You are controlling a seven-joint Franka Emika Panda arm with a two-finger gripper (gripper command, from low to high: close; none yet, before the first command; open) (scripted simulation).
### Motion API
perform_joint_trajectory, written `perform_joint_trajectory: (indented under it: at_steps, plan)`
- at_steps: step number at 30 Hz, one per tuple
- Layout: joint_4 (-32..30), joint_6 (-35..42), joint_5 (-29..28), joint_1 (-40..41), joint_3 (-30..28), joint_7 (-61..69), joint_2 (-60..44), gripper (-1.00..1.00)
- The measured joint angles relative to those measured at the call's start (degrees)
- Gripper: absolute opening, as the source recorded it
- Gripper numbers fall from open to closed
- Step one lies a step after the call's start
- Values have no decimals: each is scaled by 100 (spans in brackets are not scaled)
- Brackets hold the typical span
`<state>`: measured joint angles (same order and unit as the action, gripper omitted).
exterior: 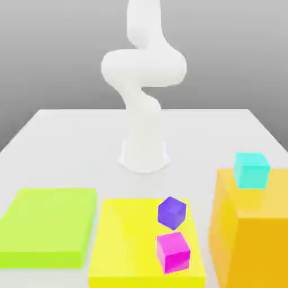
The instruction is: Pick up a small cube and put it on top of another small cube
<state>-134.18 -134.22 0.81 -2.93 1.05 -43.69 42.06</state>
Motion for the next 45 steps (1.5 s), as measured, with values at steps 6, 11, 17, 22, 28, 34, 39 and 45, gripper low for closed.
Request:
perform_joint_trajectory:
  at_steps: [6, 11, 17, 22, 28, 34, 39, 45]
  plan:
    - [-559, -472, 218, -851, 463, 563, -896, 0]
    - [-1009, -841, 338, -1532, 945, 980, -1610, 0]
    - [-1788, -1575, 373, -2272, 1551, 1431, -2665, 0]
    - [-2596, -2418, 143, -2585, 1934, 1582, -3621, 0]
    - [-3294, -3491, -410, -2328, 1609, 1198, -4407, 0]
    - [-3073, -4459, -1537, -3592, 75, 355, -5600, -100]
    - [-3073, -4458, -1554, -3593, 77, 337, -5600, -100]
    - [-3215, -3931, -909, -3138, 688, 833, -4938, -100]
